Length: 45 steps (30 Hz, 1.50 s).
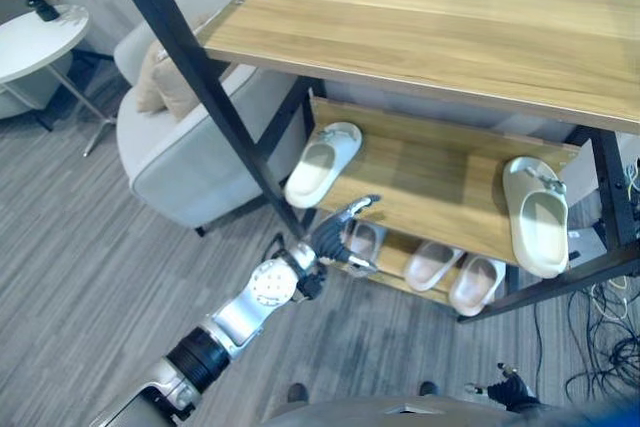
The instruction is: Arrange the slippers neatly on the shoe rack.
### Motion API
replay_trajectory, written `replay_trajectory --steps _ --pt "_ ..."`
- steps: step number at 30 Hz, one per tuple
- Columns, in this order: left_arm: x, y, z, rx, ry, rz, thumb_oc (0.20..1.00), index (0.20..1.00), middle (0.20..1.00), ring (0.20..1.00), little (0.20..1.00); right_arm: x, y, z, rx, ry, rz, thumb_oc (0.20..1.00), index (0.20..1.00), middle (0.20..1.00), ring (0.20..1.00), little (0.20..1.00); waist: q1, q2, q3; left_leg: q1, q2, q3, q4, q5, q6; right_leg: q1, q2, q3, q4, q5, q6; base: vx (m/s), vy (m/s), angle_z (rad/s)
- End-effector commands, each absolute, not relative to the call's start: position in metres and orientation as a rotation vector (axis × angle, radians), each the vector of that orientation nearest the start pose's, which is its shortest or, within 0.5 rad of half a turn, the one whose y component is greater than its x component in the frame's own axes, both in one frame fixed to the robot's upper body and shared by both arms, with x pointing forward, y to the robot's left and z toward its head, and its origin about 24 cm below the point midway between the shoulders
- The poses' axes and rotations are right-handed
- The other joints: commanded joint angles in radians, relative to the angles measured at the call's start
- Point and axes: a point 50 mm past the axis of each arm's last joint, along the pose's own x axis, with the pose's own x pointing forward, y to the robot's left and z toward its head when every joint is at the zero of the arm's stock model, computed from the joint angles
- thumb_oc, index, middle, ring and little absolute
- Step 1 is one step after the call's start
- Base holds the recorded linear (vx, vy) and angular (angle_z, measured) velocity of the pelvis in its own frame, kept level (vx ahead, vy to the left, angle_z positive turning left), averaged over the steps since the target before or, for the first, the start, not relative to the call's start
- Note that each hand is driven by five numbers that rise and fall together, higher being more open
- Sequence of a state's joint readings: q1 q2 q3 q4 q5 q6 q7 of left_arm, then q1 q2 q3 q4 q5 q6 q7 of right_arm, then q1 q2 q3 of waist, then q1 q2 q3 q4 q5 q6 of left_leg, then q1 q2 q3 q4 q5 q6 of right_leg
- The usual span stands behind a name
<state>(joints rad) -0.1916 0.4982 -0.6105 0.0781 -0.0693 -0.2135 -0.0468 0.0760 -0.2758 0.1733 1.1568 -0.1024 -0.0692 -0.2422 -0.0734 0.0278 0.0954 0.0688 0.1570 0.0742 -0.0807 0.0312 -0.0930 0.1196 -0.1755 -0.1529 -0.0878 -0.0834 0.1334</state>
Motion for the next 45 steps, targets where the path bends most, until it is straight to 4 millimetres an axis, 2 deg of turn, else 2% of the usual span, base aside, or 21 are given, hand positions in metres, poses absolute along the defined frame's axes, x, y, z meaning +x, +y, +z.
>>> replay_trajectory --steps 1,6,13,18,24,33,39,45 --pt "0.256 0.095 0.069 0.399 -0.268 -0.694 1.000 1.000 1.000 1.000 1.000 0.066 -0.258 -0.155 -0.607 1.161 -0.116 1.000 1.000 1.000 1.000 1.000 0.005 0.020 -0.039 -0.069 -0.001 -0.055 -0.007 -0.004 -0.029 -0.064 0.025 0.005 0.008 0.065 0.030 0.03 -0.013 -0.01" --pt "0.266 0.084 0.079 0.451 -0.339 -0.674 1.000 1.000 1.000 1.000 1.000 0.064 -0.254 -0.157 -0.622 1.163 -0.083 1.000 1.000 1.000 1.000 1.000 -0.009 0.030 -0.031 -0.068 -0.006 -0.037 -0.007 -0.009 -0.029 -0.070 0.018 0.014 0.001 0.070 0.037 0.03 -0.007 0.00" --pt "0.282 0.088 0.083 0.556 -0.375 -0.587 1.000 1.000 1.000 1.000 1.000 0.066 -0.254 -0.156 -0.613 1.148 -0.103 1.000 1.000 1.000 1.000 1.000 -0.018 0.038 -0.025 -0.078 -0.012 -0.027 -0.007 -0.007 -0.030 -0.084 0.012 0.016 0.001 0.075 0.040 0.01 -0.006 -0.07" --pt "0.289 0.102 0.091 0.579 -0.398 -0.503 1.000 1.000 1.000 1.000 1.000 0.064 -0.254 -0.156 -0.607 1.154 -0.111 1.000 1.000 1.000 1.000 1.000 -0.022 0.041 -0.029 -0.090 -0.015 -0.014 -0.007 -0.008 -0.028 -0.105 0.009 0.024 0.001 0.080 0.045 0.01 0.004 -0.07" --pt "0.298 0.110 0.099 0.620 -0.424 -0.445 1.000 1.000 1.000 1.000 1.000 0.058 -0.253 -0.157 -0.602 1.173 -0.115 1.000 1.000 1.000 1.000 1.000 -0.025 0.038 -0.031 -0.090 -0.016 -0.012 -0.007 -0.011 -0.028 -0.105 0.008 0.024 0.001 0.080 0.046 0.00 0.000 0.00" --pt "0.315 0.125 0.114 0.707 -0.459 -0.345 1.000 1.000 1.000 1.000 1.000 0.059 -0.254 -0.157 -0.612 1.172 -0.103 1.000 1.000 1.000 1.000 1.000 -0.035 0.037 -0.028 -0.103 -0.015 -0.007 -0.007 -0.012 -0.029 -0.121 0.006 0.024 0.001 0.083 0.050 0.00 0.000 0.00" --pt "0.327 0.129 0.104 0.640 -0.379 -0.273 1.000 1.000 1.000 1.000 1.000 0.060 -0.252 -0.157 -0.638 1.168 -0.075 1.000 1.000 1.000 1.000 1.000 -0.046 0.038 -0.024 -0.122 -0.018 -0.002 -0.007 -0.008 -0.028 -0.145 0.004 0.030 0.001 0.091 0.051 0.00 -0.002 -0.04" --pt "0.347 0.134 0.112 0.718 -0.369 -0.193 1.000 1.000 1.000 1.000 1.000 0.070 -0.252 -0.155 -0.659 1.131 -0.068 1.000 1.000 1.000 1.000 1.000 -0.062 0.037 -0.015 -0.160 -0.016 0.004 -0.007 0.003 -0.030 -0.194 0.005 0.038 0.001 0.105 0.053 -0.03 -0.003 -0.09"
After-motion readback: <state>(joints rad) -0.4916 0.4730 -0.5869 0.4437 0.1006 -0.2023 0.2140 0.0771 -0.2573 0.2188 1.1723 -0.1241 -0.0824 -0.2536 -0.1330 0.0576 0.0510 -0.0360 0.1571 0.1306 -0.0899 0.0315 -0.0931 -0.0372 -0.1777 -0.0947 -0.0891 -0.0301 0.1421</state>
